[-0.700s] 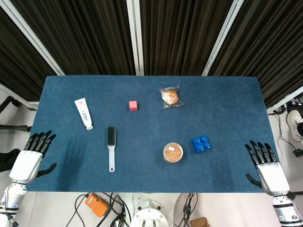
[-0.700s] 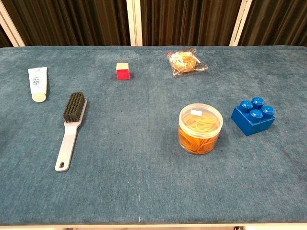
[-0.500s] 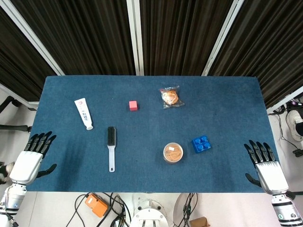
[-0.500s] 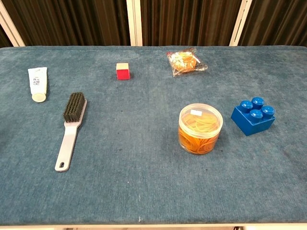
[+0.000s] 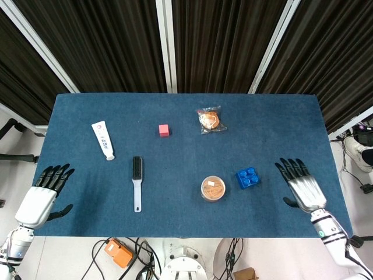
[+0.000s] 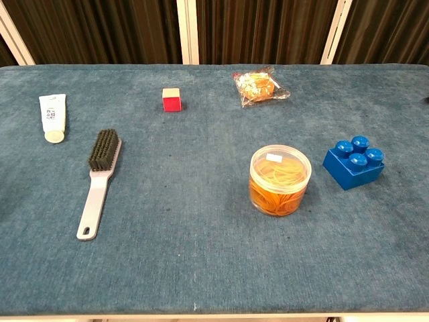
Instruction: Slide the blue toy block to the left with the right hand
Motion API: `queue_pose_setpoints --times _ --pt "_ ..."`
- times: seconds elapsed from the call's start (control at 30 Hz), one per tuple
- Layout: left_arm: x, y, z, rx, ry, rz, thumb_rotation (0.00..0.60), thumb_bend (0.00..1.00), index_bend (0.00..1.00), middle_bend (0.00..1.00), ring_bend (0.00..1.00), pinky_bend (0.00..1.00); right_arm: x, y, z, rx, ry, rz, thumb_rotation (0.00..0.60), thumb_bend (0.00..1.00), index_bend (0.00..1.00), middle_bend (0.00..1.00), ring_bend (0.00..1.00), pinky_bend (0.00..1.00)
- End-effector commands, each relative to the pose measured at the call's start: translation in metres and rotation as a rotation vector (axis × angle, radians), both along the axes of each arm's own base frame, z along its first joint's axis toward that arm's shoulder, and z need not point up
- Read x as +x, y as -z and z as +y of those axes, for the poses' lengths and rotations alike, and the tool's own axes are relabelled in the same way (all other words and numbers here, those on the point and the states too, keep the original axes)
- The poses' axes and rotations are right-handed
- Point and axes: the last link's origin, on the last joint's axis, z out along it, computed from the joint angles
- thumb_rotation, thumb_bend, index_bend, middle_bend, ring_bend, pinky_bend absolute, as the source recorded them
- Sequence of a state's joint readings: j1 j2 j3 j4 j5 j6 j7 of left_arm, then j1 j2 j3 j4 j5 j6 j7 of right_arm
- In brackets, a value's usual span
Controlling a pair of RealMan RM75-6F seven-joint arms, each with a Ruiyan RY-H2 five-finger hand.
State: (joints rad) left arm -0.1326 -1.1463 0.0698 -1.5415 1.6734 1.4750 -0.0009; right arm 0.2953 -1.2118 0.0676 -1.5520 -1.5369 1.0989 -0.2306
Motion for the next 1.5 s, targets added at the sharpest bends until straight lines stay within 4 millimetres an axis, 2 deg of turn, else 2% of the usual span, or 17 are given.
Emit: queue_pose_setpoints --times 0.03,0.23,0.3,0.37,0.47,0.63,0.73,0.83,1.03,1.13,1.27,1.37,1.5 --pt "-0.001 -0.001 0.000 0.001 -0.005 -0.002 0.600 0.16 0.00 0.00 0.00 0.01 0.022 0.031 -0.047 0.087 -0.019 0.001 0.600 0.33 0.00 0.00 0.00 0.00" --pt "-0.001 -0.001 -0.004 -0.020 -0.010 -0.017 0.600 0.16 0.00 0.00 0.00 0.01 0.027 0.053 -0.060 0.130 -0.019 -0.012 0.600 0.33 0.02 0.01 0.00 0.01" --pt "0.000 -0.001 -0.005 -0.029 -0.004 -0.019 0.600 0.16 0.00 0.00 0.00 0.01 0.029 0.056 -0.062 0.115 -0.035 -0.024 0.600 0.33 0.12 0.11 0.04 0.09" --pt "0.000 -0.001 -0.006 -0.034 0.003 -0.020 0.600 0.16 0.00 0.00 0.00 0.01 0.030 0.060 -0.064 0.109 -0.043 -0.039 0.600 0.34 0.29 0.22 0.13 0.22" --pt "0.001 0.000 -0.007 -0.045 0.009 -0.021 0.600 0.16 0.00 0.00 0.00 0.01 0.031 0.065 -0.065 0.125 -0.038 -0.069 0.600 0.37 0.55 0.41 0.35 0.43" --pt "0.001 0.000 -0.006 -0.050 0.011 -0.020 0.600 0.16 0.00 0.00 0.00 0.01 0.031 0.067 -0.068 0.138 -0.041 -0.078 0.600 0.41 0.76 0.58 0.54 0.61" --pt "0.001 0.000 -0.006 -0.049 0.009 -0.019 0.600 0.16 0.00 0.00 0.00 0.01 0.037 0.065 -0.072 0.109 -0.067 -0.090 0.600 0.41 0.78 0.60 0.56 0.63" --pt "0.001 0.000 -0.006 -0.048 0.009 -0.019 0.600 0.16 0.00 0.00 0.00 0.01 0.052 0.060 -0.079 0.052 -0.110 -0.134 0.600 0.41 0.79 0.60 0.56 0.64" --pt "0.001 0.000 -0.006 -0.052 0.013 -0.020 0.600 0.16 0.00 0.00 0.00 0.01 0.105 0.063 -0.109 -0.005 -0.180 -0.166 0.600 0.41 0.78 0.60 0.56 0.64" --pt "0.001 0.000 -0.006 -0.052 0.014 -0.020 0.600 0.16 0.00 0.00 0.00 0.01 0.131 0.078 -0.121 0.000 -0.185 -0.165 0.600 0.41 0.78 0.60 0.56 0.64" --pt "0.000 -0.001 -0.006 -0.048 0.011 -0.023 0.600 0.16 0.00 0.00 0.00 0.01 0.158 0.105 -0.123 0.036 -0.204 -0.137 0.600 0.41 0.78 0.60 0.56 0.64" --pt "-0.001 -0.002 -0.008 -0.048 0.007 -0.024 0.600 0.16 0.00 0.00 0.00 0.01 0.169 0.125 -0.120 0.062 -0.216 -0.095 0.600 0.41 0.75 0.60 0.56 0.63" --pt "-0.002 -0.004 -0.010 -0.045 0.011 -0.028 0.600 0.16 0.00 0.00 0.00 0.01 0.170 0.142 -0.117 0.084 -0.206 -0.054 0.600 0.41 0.61 0.60 0.53 0.60"
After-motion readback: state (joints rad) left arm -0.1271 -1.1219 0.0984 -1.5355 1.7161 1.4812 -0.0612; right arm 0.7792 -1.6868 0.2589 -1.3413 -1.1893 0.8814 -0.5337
